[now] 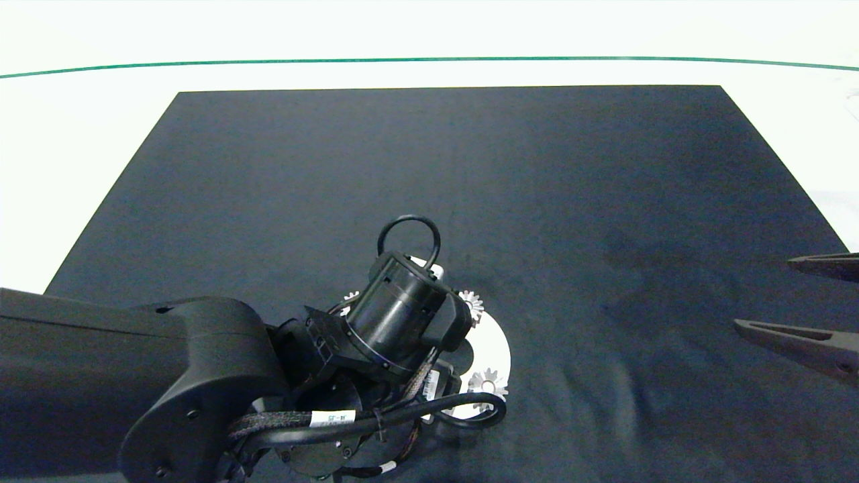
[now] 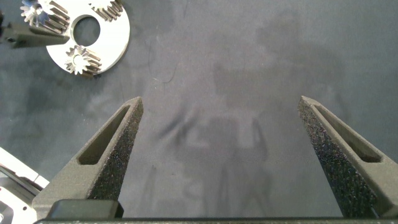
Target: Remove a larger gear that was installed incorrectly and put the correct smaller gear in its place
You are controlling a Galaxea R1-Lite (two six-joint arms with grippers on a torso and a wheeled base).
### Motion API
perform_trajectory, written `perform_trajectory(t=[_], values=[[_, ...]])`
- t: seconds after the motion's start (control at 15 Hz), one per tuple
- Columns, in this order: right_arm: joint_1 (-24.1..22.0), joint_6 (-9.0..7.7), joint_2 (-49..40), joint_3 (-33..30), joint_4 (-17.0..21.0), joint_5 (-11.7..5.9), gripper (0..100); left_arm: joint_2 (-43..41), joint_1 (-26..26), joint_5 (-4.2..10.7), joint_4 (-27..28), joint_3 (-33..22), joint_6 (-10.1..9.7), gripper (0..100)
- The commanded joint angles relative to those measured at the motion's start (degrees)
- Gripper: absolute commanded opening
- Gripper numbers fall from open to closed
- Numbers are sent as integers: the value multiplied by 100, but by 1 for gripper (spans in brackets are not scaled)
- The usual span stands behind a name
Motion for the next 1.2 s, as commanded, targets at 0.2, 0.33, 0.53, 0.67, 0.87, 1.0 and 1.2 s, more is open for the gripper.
perform_trajectory(t=[0.2,0.33,0.53,0.67,0.87,1.0,1.2], values=[[4,-6,37,1,9,8,100,180,34,267,-25,5,6,100],[4,-6,37,1,9,8,100,162,51,276,-25,31,85,98],[4,-6,45,1,9,8,100,145,51,250,-25,49,111,92],[4,-6,45,27,-9,8,100,145,51,241,-25,49,111,89],[48,-6,54,27,-17,8,100,136,51,241,-7,58,120,83],[57,-6,63,27,-35,8,100,127,51,241,-7,58,120,78],[83,-6,72,53,-53,8,100,127,51,241,1,58,120,72]])
